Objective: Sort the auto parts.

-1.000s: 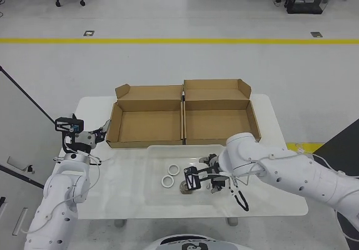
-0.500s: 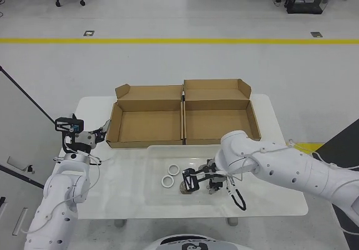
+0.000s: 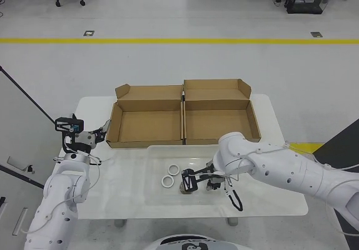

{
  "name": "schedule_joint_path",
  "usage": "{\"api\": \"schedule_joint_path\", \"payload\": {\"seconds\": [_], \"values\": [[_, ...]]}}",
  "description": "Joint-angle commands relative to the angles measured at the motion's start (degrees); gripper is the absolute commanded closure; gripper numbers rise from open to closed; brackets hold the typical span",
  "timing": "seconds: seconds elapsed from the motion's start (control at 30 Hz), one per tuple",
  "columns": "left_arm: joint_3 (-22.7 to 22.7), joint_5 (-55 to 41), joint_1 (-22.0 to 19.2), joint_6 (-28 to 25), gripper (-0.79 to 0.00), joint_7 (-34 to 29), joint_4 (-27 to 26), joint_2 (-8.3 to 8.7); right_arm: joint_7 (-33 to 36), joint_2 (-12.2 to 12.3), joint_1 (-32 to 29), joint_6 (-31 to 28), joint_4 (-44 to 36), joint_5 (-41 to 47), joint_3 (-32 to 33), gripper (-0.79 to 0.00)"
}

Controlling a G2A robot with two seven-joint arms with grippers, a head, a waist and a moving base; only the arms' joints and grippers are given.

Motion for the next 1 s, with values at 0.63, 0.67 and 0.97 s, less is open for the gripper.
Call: {"api": "schedule_joint_path", "payload": {"seconds": [0.63, 0.67, 0.97], "values": [[0.00, 0.00, 0.00, 0.00, -0.785, 0.00, 0.00, 0.00, 1.62, 0.05, -0.72, 1.61, 0.05, 0.11, 0.00, -0.280], [0.00, 0.00, 0.00, 0.00, -0.785, 0.00, 0.00, 0.00, 1.76, 0.07, -0.77, 1.76, 0.01, 0.08, 0.00, -0.271], [0.00, 0.00, 0.00, 0.00, -0.785, 0.00, 0.00, 0.00, 2.52, 0.02, -1.09, 2.52, 0.27, 0.58, 0.00, -0.055]]}}
